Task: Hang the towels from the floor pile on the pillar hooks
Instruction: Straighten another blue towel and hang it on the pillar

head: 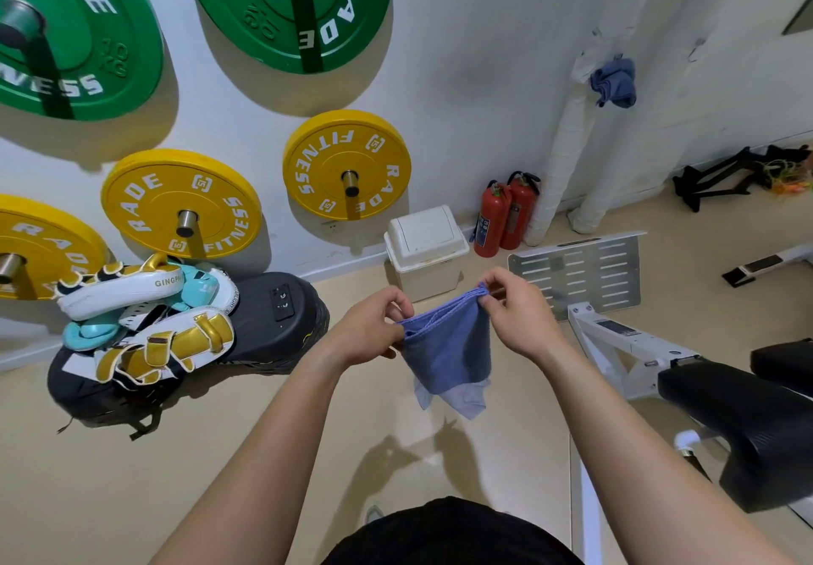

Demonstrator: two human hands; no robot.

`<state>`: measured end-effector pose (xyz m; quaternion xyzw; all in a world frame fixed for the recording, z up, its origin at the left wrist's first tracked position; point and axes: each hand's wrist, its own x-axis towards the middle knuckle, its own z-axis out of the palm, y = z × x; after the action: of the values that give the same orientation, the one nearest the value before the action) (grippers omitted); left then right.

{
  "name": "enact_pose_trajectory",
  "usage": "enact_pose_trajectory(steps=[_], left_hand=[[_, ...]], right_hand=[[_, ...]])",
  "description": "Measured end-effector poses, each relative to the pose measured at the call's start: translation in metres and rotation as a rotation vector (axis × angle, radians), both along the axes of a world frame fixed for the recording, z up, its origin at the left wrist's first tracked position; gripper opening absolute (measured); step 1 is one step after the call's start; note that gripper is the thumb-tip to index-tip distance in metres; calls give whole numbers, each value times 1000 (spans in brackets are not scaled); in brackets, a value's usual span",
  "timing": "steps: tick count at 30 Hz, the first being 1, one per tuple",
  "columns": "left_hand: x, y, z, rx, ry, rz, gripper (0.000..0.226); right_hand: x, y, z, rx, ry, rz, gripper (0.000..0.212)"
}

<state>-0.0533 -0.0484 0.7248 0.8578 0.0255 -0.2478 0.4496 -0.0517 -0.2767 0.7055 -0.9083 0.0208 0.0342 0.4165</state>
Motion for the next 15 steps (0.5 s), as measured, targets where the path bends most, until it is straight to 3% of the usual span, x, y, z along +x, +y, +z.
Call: enact_pose_trajectory(steps=[8,10,12,15], left_hand=[[-7,-18,-18,-78,-47,352,5],[-9,-18,-18,-111,-70,317,8],[-10,-16,-19,-127,-73,184,25],[-11,-15,-22,-22,-160,34,36]], right_hand=[[-1,0,10,105,-31,38,11],[-1,-1,9,94,-30,26,11],[-1,-2,7,79,-28,-7,11],[0,-6,6,77,-9,-40,12]])
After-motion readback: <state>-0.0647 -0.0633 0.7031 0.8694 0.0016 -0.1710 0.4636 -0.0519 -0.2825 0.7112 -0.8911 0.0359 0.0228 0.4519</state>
